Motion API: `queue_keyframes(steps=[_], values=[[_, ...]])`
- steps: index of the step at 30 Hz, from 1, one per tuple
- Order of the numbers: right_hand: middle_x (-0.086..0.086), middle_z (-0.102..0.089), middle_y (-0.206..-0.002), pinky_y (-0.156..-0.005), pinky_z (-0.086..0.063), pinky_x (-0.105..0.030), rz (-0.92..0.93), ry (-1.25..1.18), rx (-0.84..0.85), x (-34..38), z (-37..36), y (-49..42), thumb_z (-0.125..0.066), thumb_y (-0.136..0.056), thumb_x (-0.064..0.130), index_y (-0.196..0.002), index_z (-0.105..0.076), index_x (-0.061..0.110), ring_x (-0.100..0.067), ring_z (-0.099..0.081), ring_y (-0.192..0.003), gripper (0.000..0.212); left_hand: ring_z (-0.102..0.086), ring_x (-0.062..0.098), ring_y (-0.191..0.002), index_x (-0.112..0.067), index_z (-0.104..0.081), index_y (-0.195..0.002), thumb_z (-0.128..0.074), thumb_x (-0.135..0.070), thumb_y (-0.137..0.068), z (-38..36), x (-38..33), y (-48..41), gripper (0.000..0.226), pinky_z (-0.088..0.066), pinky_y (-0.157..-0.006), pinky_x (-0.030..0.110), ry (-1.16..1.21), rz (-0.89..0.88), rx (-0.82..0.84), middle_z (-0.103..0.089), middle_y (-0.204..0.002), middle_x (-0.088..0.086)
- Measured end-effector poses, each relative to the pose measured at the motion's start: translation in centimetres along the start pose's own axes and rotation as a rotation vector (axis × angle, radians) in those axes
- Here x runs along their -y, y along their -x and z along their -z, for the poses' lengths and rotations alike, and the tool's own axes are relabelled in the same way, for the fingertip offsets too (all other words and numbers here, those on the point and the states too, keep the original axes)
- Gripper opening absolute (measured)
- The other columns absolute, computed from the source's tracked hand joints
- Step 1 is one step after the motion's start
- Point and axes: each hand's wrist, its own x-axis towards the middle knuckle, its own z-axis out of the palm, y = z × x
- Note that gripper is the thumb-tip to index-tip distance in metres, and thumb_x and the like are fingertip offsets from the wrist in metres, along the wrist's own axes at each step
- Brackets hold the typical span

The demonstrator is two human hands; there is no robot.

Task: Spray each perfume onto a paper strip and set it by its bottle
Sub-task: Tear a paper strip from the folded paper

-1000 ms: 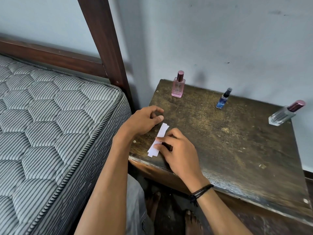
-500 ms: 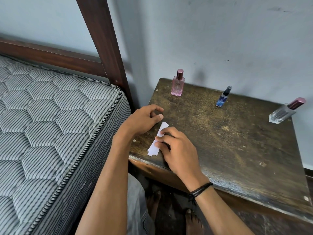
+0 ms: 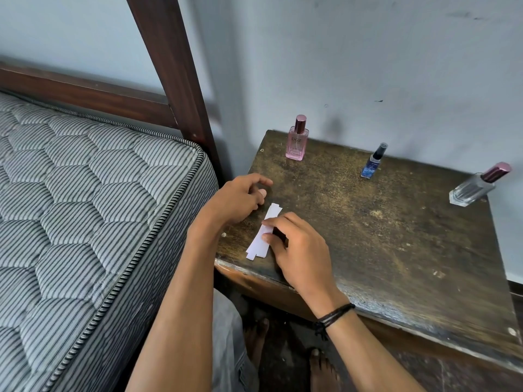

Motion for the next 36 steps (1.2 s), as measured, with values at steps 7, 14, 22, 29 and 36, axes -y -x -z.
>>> queue_keyframes(steps=[7, 14, 22, 29, 36], values=[[0.016, -0.065, -0.108, -0.07, -0.052, -0.028, -0.021, -0.047, 0.018, -0.1, 0.2, -0.3, -0.077, -0.091, 0.017, -0.106, -0.075, 0.022, -0.012, -0.062, -0.088, 0.015, -0.062, 0.009, -0.071, -0.026, -0.064, -0.123, -0.058, -0.016, -0.1, 0.2, 0.0, -0.1, 0.025, -0.045, -0.074, 0.028, 0.019, -0.022, -0.008, -0.071, -0.089, 0.001], [0.018, -0.055, -0.105, -0.08, -0.05, -0.027, -0.019, -0.089, 0.214, 0.1, 1.7, -0.5, -0.081, -0.085, 0.043, -0.115, -0.075, 0.022, -0.007, -0.055, -0.092, 0.037, -0.062, 0.01, -0.074, -0.025, -0.064, -0.124, -0.057, -0.013, -0.1, 0.6, 0.0, 0.1, 0.028, -0.047, -0.073, 0.026, 0.028, -0.005, -0.007, -0.071, -0.089, -0.001], [0.017, -0.056, -0.113, -0.083, -0.052, -0.035, 0.045, 0.015, 0.303, 0.1, 2.0, -0.5, -0.079, -0.078, 0.059, -0.119, -0.074, 0.024, -0.008, -0.047, -0.104, 0.055, -0.061, 0.008, -0.072, -0.022, -0.063, -0.127, -0.058, -0.019, -0.101, 0.6, -0.2, 0.2, 0.027, -0.046, -0.072, 0.025, 0.042, -0.002, -0.005, -0.072, -0.094, 0.007], [0.017, -0.06, -0.104, -0.07, -0.054, -0.033, 0.09, 0.02, 0.252, 0.1, 2.1, -0.4, -0.067, -0.09, 0.054, -0.102, -0.08, 0.027, -0.007, -0.051, -0.094, 0.033, -0.06, 0.007, -0.072, -0.022, -0.064, -0.126, -0.06, -0.021, -0.1, 0.7, -0.1, 0.2, 0.026, -0.05, -0.075, 0.029, 0.041, -0.014, -0.003, -0.071, -0.1, 0.017], [0.012, -0.064, -0.099, -0.06, -0.057, -0.039, 0.205, 0.031, 0.187, -0.1, 1.9, -0.2, -0.067, -0.097, 0.03, -0.099, -0.077, 0.021, -0.011, -0.056, -0.09, 0.014, -0.061, 0.008, -0.072, -0.023, -0.064, -0.125, -0.062, -0.026, -0.099, 0.7, 0.0, 0.1, 0.026, -0.051, -0.079, 0.035, 0.025, -0.028, -0.009, -0.071, -0.098, 0.015]])
